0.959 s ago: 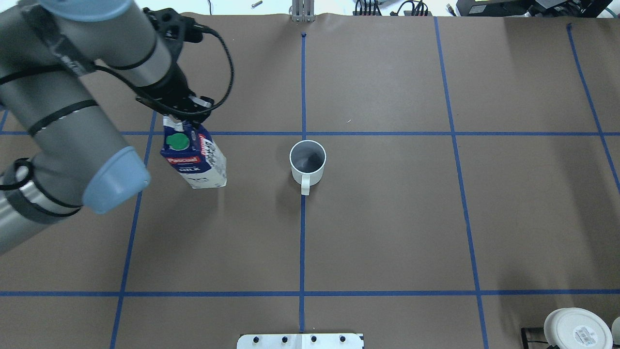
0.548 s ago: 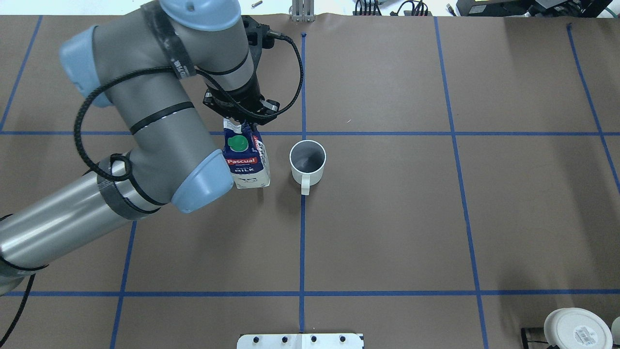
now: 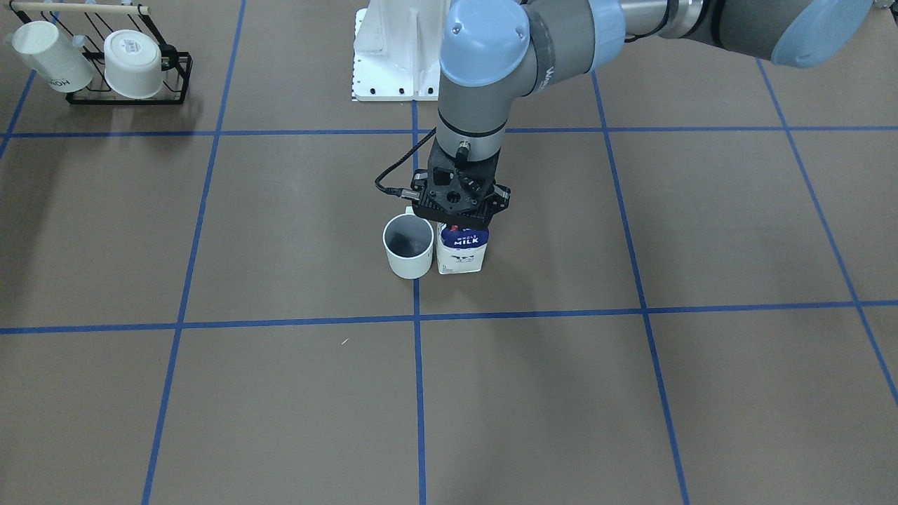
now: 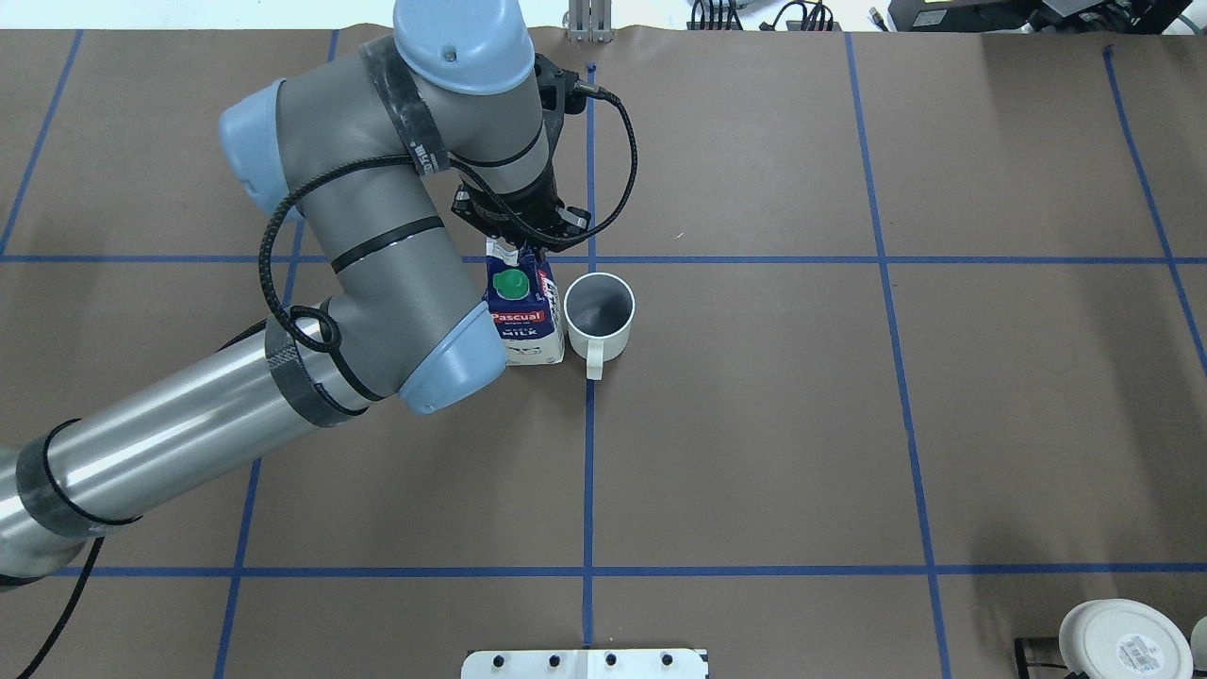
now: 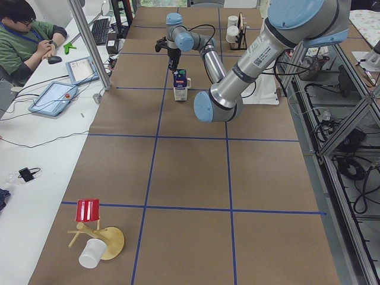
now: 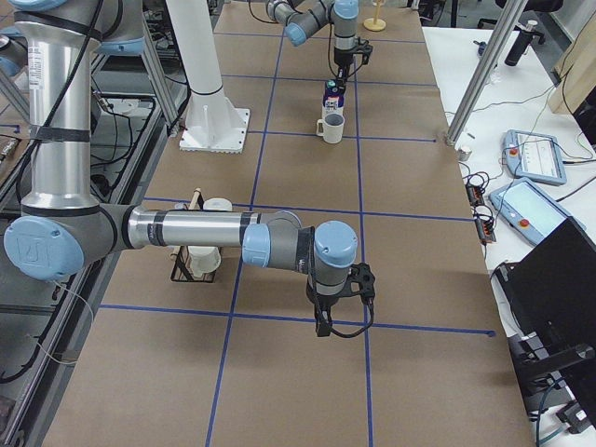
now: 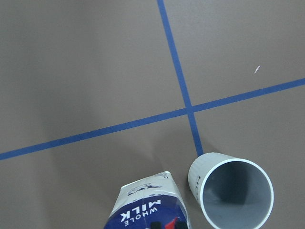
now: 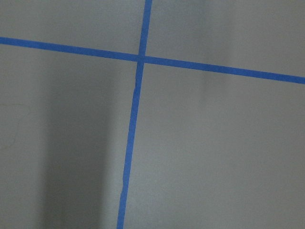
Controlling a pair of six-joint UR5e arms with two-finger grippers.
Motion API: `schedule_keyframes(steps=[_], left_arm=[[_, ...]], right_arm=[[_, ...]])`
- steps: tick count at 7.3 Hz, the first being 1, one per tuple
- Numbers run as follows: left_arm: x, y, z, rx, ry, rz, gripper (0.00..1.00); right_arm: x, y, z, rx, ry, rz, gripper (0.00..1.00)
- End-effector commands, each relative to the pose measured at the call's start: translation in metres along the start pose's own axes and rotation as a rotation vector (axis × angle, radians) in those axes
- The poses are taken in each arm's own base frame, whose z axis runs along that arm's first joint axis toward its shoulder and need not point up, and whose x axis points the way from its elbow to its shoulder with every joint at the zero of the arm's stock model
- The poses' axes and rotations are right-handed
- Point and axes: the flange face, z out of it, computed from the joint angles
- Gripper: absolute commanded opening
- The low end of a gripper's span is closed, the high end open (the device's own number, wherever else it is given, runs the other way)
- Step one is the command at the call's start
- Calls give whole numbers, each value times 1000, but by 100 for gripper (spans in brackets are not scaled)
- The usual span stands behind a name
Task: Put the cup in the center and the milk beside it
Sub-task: 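Lower the carton onto the table and open the left gripper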
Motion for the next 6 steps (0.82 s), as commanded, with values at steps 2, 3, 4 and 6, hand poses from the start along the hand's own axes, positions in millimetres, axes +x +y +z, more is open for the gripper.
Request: schedule_keyframes(steps=[2, 3, 4, 6], left_arm=[[0, 0, 4, 4, 7, 20, 81], [0, 2, 2, 9, 8, 21, 99], [-1, 3, -5, 19, 15, 24, 99], [-30, -14, -66, 96, 54, 1, 99]], right_arm=[[0, 0, 0, -1, 1, -1, 100], [-1, 0, 0, -1, 0, -1, 100], [-1, -2, -1, 1, 0, -3, 100], [-2, -3, -1, 3, 0, -4, 100]])
